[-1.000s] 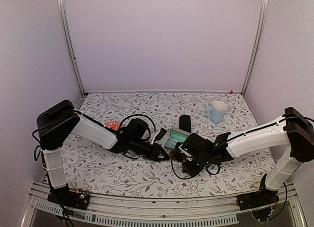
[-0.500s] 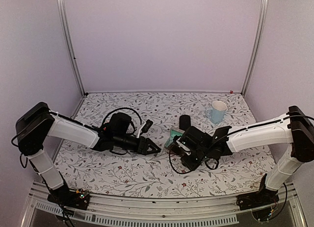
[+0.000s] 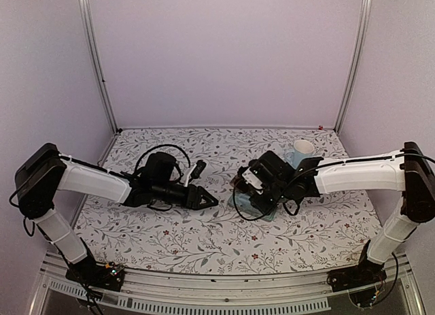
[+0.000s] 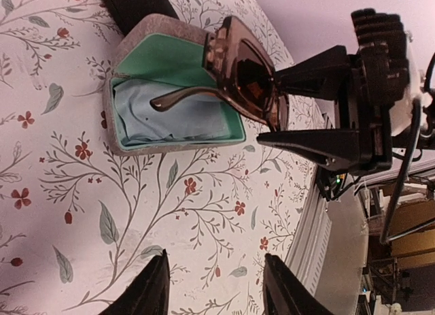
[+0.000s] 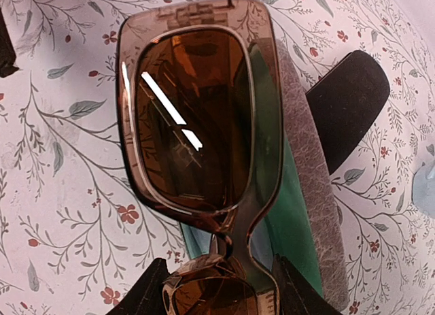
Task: Organize the sunglasses
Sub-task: Place the sunglasses in the sunglasses case.
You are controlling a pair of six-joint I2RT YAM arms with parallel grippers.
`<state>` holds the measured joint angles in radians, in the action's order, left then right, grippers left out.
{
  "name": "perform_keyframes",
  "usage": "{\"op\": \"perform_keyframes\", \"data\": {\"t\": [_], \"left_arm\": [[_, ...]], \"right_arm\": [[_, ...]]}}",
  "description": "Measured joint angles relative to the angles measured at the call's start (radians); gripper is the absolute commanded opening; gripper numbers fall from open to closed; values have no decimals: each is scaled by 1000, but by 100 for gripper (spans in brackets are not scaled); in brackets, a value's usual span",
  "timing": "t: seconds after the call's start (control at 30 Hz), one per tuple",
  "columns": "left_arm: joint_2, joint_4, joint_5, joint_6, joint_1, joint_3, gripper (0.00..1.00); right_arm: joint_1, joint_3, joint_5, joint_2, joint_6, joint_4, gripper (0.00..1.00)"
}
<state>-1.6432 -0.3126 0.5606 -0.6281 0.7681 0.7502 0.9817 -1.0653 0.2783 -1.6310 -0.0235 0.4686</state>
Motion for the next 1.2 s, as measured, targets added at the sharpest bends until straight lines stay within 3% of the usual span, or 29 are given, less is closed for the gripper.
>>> {"op": "perform_keyframes", "data": {"t": [0.6,1.2], "left_arm": [[0,11,-8,0,-5,-14,47],[0,11,-8,-1,-5,-14,47]], "right_arm": [[-57,-14,-9,-146,144,-20,37],[-75,-24,-37,-174,163,-20,54]]}}
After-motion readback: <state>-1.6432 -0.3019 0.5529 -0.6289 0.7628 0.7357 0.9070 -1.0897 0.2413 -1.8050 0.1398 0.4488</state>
